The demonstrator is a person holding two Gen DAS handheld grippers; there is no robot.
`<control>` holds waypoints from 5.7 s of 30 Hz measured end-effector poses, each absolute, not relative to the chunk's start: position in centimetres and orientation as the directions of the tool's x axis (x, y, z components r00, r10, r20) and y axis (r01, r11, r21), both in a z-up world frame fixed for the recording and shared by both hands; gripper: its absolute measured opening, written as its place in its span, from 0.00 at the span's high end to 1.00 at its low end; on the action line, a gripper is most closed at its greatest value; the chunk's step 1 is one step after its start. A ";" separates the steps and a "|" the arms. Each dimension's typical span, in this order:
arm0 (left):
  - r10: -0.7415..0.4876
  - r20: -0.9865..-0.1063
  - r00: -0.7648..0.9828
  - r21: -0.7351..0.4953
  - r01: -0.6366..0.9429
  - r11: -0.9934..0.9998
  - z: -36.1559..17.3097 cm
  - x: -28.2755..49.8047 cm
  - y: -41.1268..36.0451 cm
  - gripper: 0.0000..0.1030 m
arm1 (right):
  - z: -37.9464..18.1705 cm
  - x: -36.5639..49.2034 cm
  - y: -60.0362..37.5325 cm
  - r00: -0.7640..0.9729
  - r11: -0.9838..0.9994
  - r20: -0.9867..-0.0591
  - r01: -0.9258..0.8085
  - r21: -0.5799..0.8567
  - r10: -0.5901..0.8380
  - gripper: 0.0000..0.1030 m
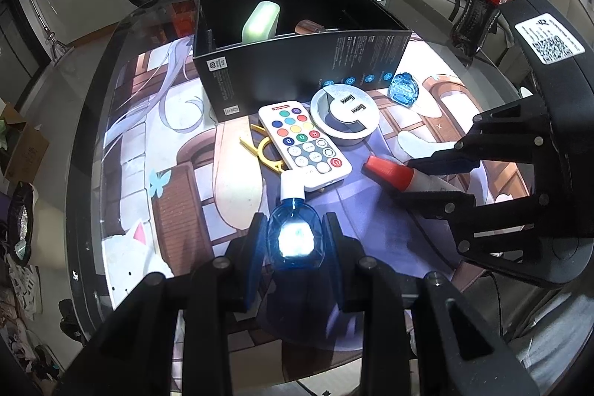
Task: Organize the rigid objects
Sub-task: 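Lift the blue bottle with left tool while right tool lifts the glue bottle, then carry the blue bottle toward the box while right tool carries the glue bottle there, then lower the glue bottle into the box with right tool while left tool lowers the blue bottle, then open both tools and withdraw them from the black box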
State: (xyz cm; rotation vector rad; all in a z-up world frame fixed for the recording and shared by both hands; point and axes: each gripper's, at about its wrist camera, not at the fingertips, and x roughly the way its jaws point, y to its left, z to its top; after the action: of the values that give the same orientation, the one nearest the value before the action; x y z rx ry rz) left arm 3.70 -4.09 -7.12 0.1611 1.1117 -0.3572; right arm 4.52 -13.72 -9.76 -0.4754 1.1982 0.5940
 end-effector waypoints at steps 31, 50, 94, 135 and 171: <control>-0.270 -0.353 0.896 -0.019 0.281 0.959 5.6 -1.8 -0.7 0.72 | 6.5 -2.7 -16.0 0.843 0.872 -0.306 -0.485 -0.073 0.443 0.80; -0.259 -0.348 0.901 -0.052 0.257 0.965 5.9 2.1 -0.8 0.72 | 7.2 -1.2 -16.4 0.864 0.899 -0.292 -0.436 -0.027 0.410 0.80; -0.182 -0.772 0.609 -0.049 0.228 0.972 -4.9 17.4 -4.7 0.72 | -5.8 18.0 -17.2 0.534 0.957 -0.809 -0.265 0.116 0.246 0.80; -0.214 -0.679 0.702 -0.066 0.232 0.970 -2.1 14.2 -4.2 0.47 | -2.0 14.2 -18.7 0.643 0.939 -0.701 -0.325 0.114 0.308 0.74; -0.239 -0.811 0.534 -0.171 0.174 0.970 -4.8 9.7 -4.1 0.05 | -6.2 11.7 -26.0 0.457 0.954 -0.838 -0.125 0.273 0.299 0.52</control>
State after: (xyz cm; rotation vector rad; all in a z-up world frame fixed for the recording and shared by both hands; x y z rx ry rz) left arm 9.70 -4.09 -4.76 -0.0718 0.9770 -0.2463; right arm 11.73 -26.01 -6.17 0.1815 1.0661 0.2628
